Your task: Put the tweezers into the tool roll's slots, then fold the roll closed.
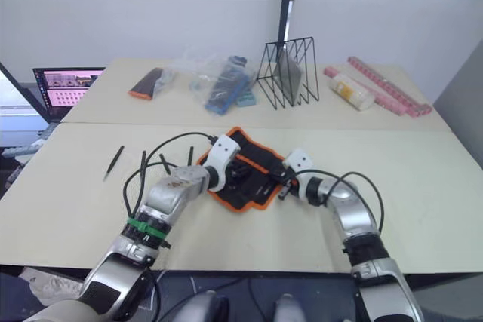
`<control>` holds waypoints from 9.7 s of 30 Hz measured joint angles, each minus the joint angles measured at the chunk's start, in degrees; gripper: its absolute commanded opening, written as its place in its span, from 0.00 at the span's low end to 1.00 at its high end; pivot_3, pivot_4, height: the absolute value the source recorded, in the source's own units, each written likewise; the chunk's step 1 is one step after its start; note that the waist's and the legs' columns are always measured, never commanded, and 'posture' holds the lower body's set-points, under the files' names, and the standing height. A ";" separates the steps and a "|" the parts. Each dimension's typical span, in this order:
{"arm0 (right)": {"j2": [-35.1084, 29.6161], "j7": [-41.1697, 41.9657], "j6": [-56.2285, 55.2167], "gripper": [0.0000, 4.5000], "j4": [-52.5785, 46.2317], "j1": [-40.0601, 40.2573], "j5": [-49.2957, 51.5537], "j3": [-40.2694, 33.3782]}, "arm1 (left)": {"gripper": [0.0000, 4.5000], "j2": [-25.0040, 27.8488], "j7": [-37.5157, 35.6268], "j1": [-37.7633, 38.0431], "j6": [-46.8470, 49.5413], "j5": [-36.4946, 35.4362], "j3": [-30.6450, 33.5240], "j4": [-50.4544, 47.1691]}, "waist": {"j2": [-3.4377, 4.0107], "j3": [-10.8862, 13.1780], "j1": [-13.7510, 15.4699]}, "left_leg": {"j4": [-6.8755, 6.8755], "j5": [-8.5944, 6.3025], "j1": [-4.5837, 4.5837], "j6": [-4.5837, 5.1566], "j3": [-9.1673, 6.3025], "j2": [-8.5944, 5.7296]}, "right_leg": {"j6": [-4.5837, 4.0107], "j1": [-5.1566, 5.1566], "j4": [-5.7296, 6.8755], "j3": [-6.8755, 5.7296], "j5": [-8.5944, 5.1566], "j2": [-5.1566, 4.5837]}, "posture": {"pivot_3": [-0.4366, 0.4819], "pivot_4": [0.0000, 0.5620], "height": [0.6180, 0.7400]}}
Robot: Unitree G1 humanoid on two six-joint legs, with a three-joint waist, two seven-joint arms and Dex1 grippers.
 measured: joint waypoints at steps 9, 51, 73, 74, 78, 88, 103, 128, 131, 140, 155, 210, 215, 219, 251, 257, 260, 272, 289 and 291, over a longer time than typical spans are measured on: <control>0.04 -0.03 0.81 0.00 0.16 0.26 0.09 -0.80 | 0.99 6.68 -0.27 2.77 15.62 -5.66 10.48 -16.39 | -0.01 0.01 0.21 | -0.01 -0.01 0.20 0.00 -0.09 0.00 | 0.01 0.23 -0.11 -0.09 0.00 0.01 | 0.48 0.27 0.56; 1.14 -0.07 0.98 0.00 1.17 -0.17 0.05 -1.23 | 0.99 9.45 -3.70 59.38 -24.06 -17.90 53.69 -24.95 | -0.14 -0.04 0.89 | -0.26 -0.40 0.58 -0.39 -0.03 0.20 | -0.10 0.44 -0.69 -0.10 -0.38 -0.02 | 0.48 0.27 0.56; 2.07 -1.87 2.34 0.00 -0.99 0.63 0.06 -1.51 | 0.99 29.12 -1.56 24.70 -9.09 -12.24 36.69 2.49 | -0.16 -0.04 0.68 | -0.40 -0.42 0.64 -0.44 -0.08 0.12 | -0.11 0.33 -0.47 -0.13 -0.35 0.05 | 0.48 0.27 0.56; 2.15 -2.04 2.38 0.00 -1.15 0.68 0.06 -1.48 | 0.99 29.12 -1.88 23.05 -9.78 -11.40 35.53 4.44 | -0.17 -0.04 0.62 | -0.40 -0.43 0.64 -0.44 -0.08 0.11 | -0.11 0.32 -0.46 -0.12 -0.35 0.04 | 0.48 0.27 0.56; 2.26 -2.31 2.49 0.00 -1.87 1.10 0.06 -1.52 | 0.99 29.01 -2.54 17.24 -12.91 -8.68 32.25 11.80 | -0.18 -0.04 0.52 | -0.42 -0.45 0.63 -0.48 -0.08 0.10 | -0.11 0.24 -0.32 -0.12 -0.34 0.01 | 0.48 0.27 0.56; 2.01 -3.67 3.49 0.00 -3.91 2.36 0.06 -1.84 | 0.50 27.22 -3.96 10.22 -20.34 -3.97 27.64 21.25 | -0.18 -0.05 0.98 | -0.42 -0.45 0.64 -0.49 -0.08 0.05 | -0.11 0.21 -0.19 -0.10 -0.34 -0.04 | 0.48 0.27 0.56; 1.95 -4.39 4.38 0.00 -5.39 3.13 0.09 -1.90 | 0.01 26.52 -3.46 13.45 -17.09 -5.49 29.42 14.94 | -0.18 -0.04 1.00 | -0.42 -0.46 0.62 -0.48 -0.08 0.06 | -0.11 0.19 -0.19 -0.09 -0.34 -0.04 | 0.48 0.27 0.56; 0.00 -2.29 5.43 0.00 -5.97 2.68 1.54 -2.38 | 0.01 17.97 -6.38 6.91 10.81 -11.08 7.81 -26.49 | -0.14 0.33 0.99 | -0.41 -0.18 0.39 -0.03 -0.09 0.05 | -0.10 0.33 -0.25 -0.08 -0.35 -0.01 | 0.48 0.27 0.56; 0.25 -2.56 5.32 0.00 -6.00 2.81 1.53 -2.30 | 0.01 15.58 -4.52 6.74 19.63 -12.10 5.02 -28.10 | -0.14 0.33 0.85 | -0.41 -0.18 0.39 -0.02 -0.09 0.05 | -0.10 0.33 -0.23 -0.08 -0.35 0.02 | 0.48 0.27 0.56; 0.38 -3.39 5.14 0.00 -6.41 3.39 1.53 -2.35 | 0.01 8.82 1.47 7.03 29.54 -13.92 5.00 -30.11 | -0.14 0.33 0.88 | -0.41 -0.18 0.44 -0.03 -0.10 0.05 | -0.09 0.41 -0.27 -0.08 -0.35 0.02 | 0.48 0.27 0.56; 0.63 -4.04 5.13 0.00 -6.81 3.70 1.53 -2.36 | 0.01 3.56 7.43 2.65 30.53 -10.96 4.35 -23.16 | -0.14 0.33 0.97 | -0.39 -0.18 0.44 -0.04 -0.09 0.04 | -0.09 0.42 -0.27 -0.08 -0.35 0.02 | 0.48 0.27 0.56; 1.74 -5.52 4.58 0.00 -6.03 2.09 0.43 -0.10 | 0.98 0.76 -2.72 -3.12 14.32 -1.99 2.09 -6.76 | -0.12 0.32 -0.39 | -0.37 -0.17 0.45 -0.04 -0.09 0.06 | -0.07 0.39 -0.15 -0.10 -0.35 0.05 | 0.48 0.27 0.56; 1.77 -5.41 4.10 0.00 -4.51 1.25 0.27 -0.08 | 1.00 5.24 -2.26 -2.88 19.99 -4.62 7.92 -16.50 | -0.12 0.32 -0.23 | -0.34 -0.17 0.50 -0.04 -0.09 0.05 | -0.07 0.45 -0.18 -0.09 -0.35 0.04 | 0.48 0.27 0.56; 2.11 -4.84 2.87 0.00 -2.89 0.35 0.07 0.28 | 1.00 13.83 -2.00 0.00 20.25 -4.72 12.38 -21.85 | -0.09 0.31 -0.40 | -0.40 -0.17 0.56 -0.05 -0.08 0.05 | -0.08 0.43 -0.15 -0.04 -0.34 0.05 | 0.48 0.27 0.56; 1.50 -2.65 0.20 0.00 2.40 -1.82 -0.14 -0.56 | 1.00 3.18 0.98 58.28 -21.84 -11.94 47.68 -34.00 | -0.10 0.31 1.14 | -0.36 -0.48 0.55 -0.52 -0.08 0.18 | -0.11 0.49 -0.95 -0.11 -0.37 0.03 | 0.48 0.27 0.56; 1.51 -2.64 0.21 0.00 2.34 -1.83 -0.15 -0.52 | 1.00 5.33 2.47 55.94 -21.30 -12.34 46.72 -34.21 | -0.10 0.31 1.11 | -0.36 -0.48 0.56 -0.51 -0.08 0.18 | -0.11 0.48 -0.94 -0.13 -0.37 0.06 | 0.48 0.27 0.56; 1.50 -2.69 0.30 0.00 2.30 -1.81 -0.15 -0.61 | 1.00 7.04 3.89 53.17 -18.18 -13.68 46.26 -34.86 | -0.10 0.31 1.19 | -0.36 -0.48 0.56 -0.51 -0.09 0.18 | -0.11 0.49 -0.94 -0.15 -0.37 0.07 | 0.48 0.27 0.56; 1.72 -3.46 0.78 0.00 0.31 -0.75 -0.13 -0.69 | 1.00 10.08 19.33 29.75 3.98 -13.11 35.73 -33.66 | -0.11 0.30 1.14 | -0.37 -0.47 0.58 -0.48 -0.09 0.09 | -0.06 0.43 -0.71 -0.11 -0.33 0.08 | 0.48 0.27 0.56; 1.76 -4.21 0.91 0.00 0.45 -0.83 -0.56 -0.64 | 0.68 3.33 24.30 18.56 -7.19 -3.89 27.98 -9.76 | 0.07 0.20 1.51 | -0.32 -0.44 0.64 -0.56 -0.10 0.04 | -0.07 0.46 -0.46 -0.11 -0.33 0.01 | 0.48 0.27 0.56; 1.67 -4.06 0.91 0.00 0.40 -0.83 -0.56 -0.65 | 0.54 3.19 24.00 19.38 -7.22 -3.90 27.98 -10.63 | 0.07 0.20 1.49 | -0.32 -0.46 0.63 -0.53 -0.10 0.00 | -0.06 0.45 -0.47 -0.10 -0.32 -0.02 | 0.48 0.27 0.56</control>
